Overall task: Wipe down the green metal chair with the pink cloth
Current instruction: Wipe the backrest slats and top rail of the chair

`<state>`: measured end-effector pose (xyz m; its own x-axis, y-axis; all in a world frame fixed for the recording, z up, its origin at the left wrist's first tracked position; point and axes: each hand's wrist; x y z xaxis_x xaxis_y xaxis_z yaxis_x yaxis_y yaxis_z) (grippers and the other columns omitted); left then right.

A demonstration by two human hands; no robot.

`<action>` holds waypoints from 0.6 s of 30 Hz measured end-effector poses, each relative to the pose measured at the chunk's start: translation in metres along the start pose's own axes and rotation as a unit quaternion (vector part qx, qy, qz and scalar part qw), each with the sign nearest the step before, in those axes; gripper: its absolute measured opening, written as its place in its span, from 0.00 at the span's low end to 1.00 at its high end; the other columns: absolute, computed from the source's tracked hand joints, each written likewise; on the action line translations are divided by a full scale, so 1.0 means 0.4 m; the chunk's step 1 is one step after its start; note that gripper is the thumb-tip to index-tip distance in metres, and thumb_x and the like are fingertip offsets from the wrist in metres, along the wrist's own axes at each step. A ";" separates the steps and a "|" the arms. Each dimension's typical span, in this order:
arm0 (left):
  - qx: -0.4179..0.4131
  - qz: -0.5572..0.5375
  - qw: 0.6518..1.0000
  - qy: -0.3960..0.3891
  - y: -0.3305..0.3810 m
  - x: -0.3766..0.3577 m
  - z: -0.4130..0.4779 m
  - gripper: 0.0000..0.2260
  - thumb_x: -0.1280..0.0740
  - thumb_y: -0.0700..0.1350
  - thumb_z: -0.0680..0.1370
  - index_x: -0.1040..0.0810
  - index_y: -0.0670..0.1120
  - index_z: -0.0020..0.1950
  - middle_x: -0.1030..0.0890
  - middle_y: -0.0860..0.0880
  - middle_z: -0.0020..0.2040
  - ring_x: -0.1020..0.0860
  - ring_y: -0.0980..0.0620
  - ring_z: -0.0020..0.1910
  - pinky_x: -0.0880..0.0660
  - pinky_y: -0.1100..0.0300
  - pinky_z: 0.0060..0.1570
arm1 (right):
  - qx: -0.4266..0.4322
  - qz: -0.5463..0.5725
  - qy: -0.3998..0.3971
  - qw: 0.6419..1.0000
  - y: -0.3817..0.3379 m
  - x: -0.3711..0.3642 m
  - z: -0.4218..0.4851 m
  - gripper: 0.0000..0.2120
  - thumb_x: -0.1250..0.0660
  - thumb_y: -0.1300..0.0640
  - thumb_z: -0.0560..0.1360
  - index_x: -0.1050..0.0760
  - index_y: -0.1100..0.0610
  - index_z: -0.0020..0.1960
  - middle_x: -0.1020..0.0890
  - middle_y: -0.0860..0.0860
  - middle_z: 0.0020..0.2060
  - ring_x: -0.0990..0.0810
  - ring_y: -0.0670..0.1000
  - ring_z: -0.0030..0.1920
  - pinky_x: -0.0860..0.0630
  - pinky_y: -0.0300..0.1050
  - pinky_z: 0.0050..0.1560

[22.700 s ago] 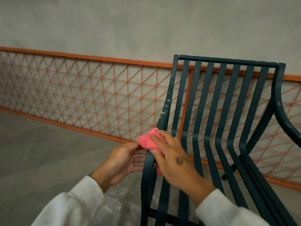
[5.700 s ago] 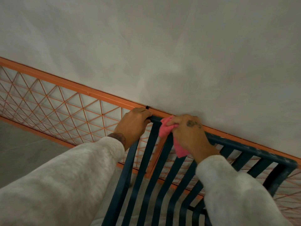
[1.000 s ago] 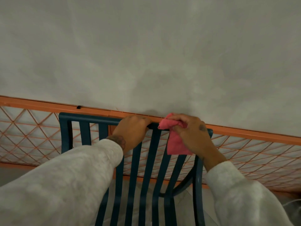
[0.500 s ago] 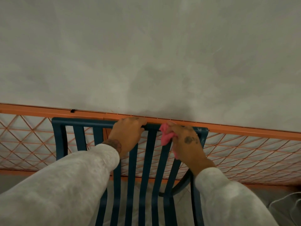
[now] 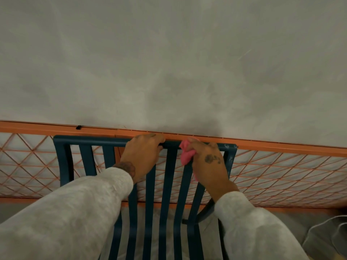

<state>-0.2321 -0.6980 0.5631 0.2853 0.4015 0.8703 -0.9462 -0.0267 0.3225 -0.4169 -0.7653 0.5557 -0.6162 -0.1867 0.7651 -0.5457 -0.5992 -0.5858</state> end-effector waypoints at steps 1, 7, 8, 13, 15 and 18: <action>0.000 -0.003 1.000 0.001 0.000 0.001 0.001 0.08 0.35 0.45 0.78 0.21 0.48 0.56 0.17 0.50 0.48 0.20 0.50 0.42 0.22 0.55 0.41 | -0.026 -0.004 0.020 0.999 -0.003 0.000 -0.001 0.13 0.43 0.60 0.78 0.22 0.47 0.45 0.18 0.45 0.36 0.19 0.54 0.44 0.26 0.53 0.57; 0.014 -0.016 1.000 -0.014 0.002 0.004 0.009 0.08 0.35 0.45 0.77 0.19 0.51 0.55 0.16 0.51 0.49 0.19 0.49 0.44 0.22 0.53 0.43 | -0.032 -0.108 0.031 0.993 -0.101 -0.098 -0.005 0.21 0.39 0.71 0.75 0.25 0.52 0.62 0.20 0.50 0.55 0.30 0.53 0.50 0.30 0.44 0.46; 0.015 -0.019 1.000 -0.018 0.002 0.005 0.011 0.09 0.35 0.45 0.77 0.19 0.52 0.55 0.16 0.51 0.49 0.19 0.49 0.44 0.22 0.53 0.44 | -0.015 -0.091 0.027 0.995 -0.091 -0.103 -0.002 0.20 0.39 0.71 0.76 0.24 0.51 0.60 0.19 0.48 0.54 0.30 0.53 0.49 0.31 0.43 0.45; 0.015 -0.004 0.999 -0.031 0.001 0.005 0.009 0.09 0.35 0.45 0.78 0.21 0.48 0.58 0.16 0.49 0.51 0.19 0.48 0.46 0.22 0.53 0.47 | -0.002 -0.010 0.005 1.000 -0.002 -0.001 -0.015 0.19 0.36 0.66 0.77 0.24 0.40 0.49 0.17 0.41 0.39 0.20 0.51 0.45 0.26 0.45 0.56; 0.012 -0.003 1.000 -0.026 0.004 0.005 0.007 0.10 0.35 0.45 0.78 0.21 0.48 0.58 0.16 0.49 0.51 0.19 0.48 0.46 0.22 0.54 0.47 | -0.035 0.006 0.023 0.999 0.023 0.027 -0.016 0.13 0.36 0.61 0.77 0.24 0.43 0.46 0.17 0.43 0.37 0.19 0.49 0.42 0.25 0.41 0.54; 0.016 -0.001 0.999 -0.028 0.004 0.009 0.005 0.10 0.35 0.45 0.78 0.21 0.47 0.58 0.17 0.48 0.51 0.19 0.48 0.45 0.23 0.55 0.46 | -0.091 -0.015 0.042 0.995 0.000 -0.007 -0.010 0.11 0.42 0.57 0.77 0.22 0.50 0.52 0.18 0.49 0.42 0.21 0.53 0.45 0.20 0.50 0.47</action>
<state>-0.2322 -0.6985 0.5674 0.2957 0.3493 0.8891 -0.9405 -0.0565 0.3350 -0.4175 -0.7619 0.5526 -0.6388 -0.1015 0.7626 -0.6539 -0.4506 -0.6078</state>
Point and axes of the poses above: each hand's wrist, its own z-axis towards the middle knuckle, its own x-axis out of the back of the hand, y = z × x
